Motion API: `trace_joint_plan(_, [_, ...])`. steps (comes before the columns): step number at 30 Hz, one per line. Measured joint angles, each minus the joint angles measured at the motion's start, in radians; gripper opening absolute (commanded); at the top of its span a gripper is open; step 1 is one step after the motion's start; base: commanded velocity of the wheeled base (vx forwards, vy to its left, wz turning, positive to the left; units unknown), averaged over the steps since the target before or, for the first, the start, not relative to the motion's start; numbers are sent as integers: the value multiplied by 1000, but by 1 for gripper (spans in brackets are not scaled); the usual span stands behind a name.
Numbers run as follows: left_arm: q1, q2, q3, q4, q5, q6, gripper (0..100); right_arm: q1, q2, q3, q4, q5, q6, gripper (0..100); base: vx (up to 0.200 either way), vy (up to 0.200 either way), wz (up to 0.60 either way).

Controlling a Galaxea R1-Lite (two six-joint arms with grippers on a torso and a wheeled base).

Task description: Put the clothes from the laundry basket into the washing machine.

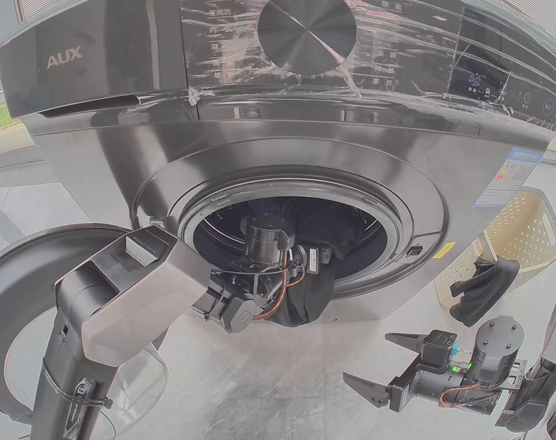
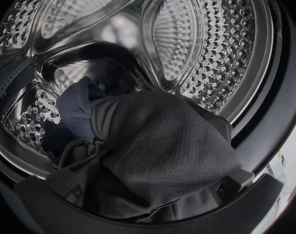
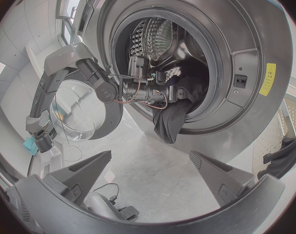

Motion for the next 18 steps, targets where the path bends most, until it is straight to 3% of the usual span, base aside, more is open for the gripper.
trace_joint_plan(8, [5,23,-68,0,3,-1,0,1,0,-2,0,0,0,100,0,0,0])
trace_joint_plan(18, [50,63,-328,-1,93,-31,0,0,1,-4,0,0,0,100,0,0,0])
